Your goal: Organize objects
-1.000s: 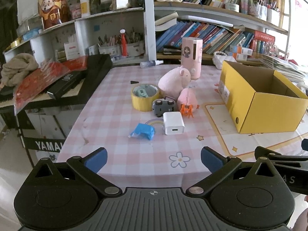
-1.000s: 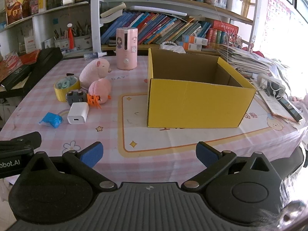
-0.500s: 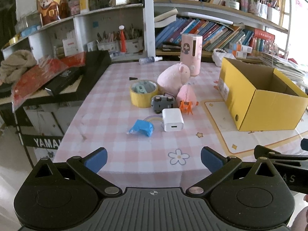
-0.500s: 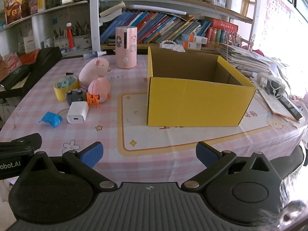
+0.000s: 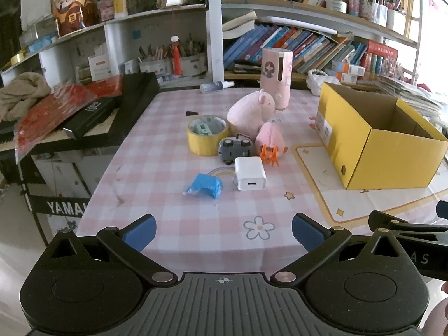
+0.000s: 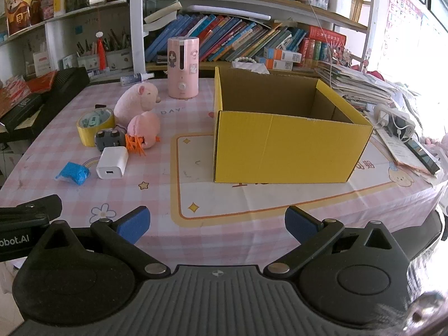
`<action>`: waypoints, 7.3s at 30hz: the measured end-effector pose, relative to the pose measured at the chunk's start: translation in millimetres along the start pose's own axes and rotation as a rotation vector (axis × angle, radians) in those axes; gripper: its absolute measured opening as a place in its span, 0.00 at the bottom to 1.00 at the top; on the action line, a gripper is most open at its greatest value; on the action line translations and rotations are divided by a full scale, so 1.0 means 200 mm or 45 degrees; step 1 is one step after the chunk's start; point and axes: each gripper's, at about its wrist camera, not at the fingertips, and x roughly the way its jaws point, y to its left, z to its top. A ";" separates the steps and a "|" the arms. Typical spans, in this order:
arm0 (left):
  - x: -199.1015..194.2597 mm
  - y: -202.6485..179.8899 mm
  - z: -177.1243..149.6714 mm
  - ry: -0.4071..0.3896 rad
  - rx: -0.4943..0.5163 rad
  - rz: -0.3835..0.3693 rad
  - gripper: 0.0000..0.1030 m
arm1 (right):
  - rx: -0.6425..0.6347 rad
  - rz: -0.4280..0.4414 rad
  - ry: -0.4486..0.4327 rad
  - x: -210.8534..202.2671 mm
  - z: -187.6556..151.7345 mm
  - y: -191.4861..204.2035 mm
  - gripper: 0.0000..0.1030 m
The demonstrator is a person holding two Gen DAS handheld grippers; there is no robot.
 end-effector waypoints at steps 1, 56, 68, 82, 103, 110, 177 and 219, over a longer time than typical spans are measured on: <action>0.00 0.00 0.00 0.000 0.000 0.000 1.00 | 0.000 0.000 0.001 0.00 0.00 0.00 1.00; 0.02 0.13 0.01 -0.014 -0.021 -0.009 0.91 | -0.007 0.193 0.002 0.06 0.07 0.11 0.55; 0.21 0.26 0.05 0.067 -0.097 0.087 0.90 | -0.091 0.374 0.107 0.36 0.25 0.32 0.55; 0.42 0.24 0.15 0.133 -0.037 0.118 0.90 | -0.147 0.540 0.285 0.75 0.41 0.51 0.46; 0.74 0.15 0.23 0.248 0.032 -0.010 0.66 | -0.199 0.665 0.332 0.92 0.52 0.46 0.41; 0.79 0.15 0.22 0.254 0.061 0.013 0.42 | -0.206 0.639 0.266 0.85 0.52 0.39 0.41; -0.16 -0.07 -0.10 -0.001 0.283 -0.550 0.39 | 0.299 0.132 0.167 -0.16 -0.18 -0.20 0.41; 0.01 -0.49 0.05 -0.009 0.435 -0.699 0.39 | 0.428 -0.011 0.224 -0.01 -0.12 -0.60 0.41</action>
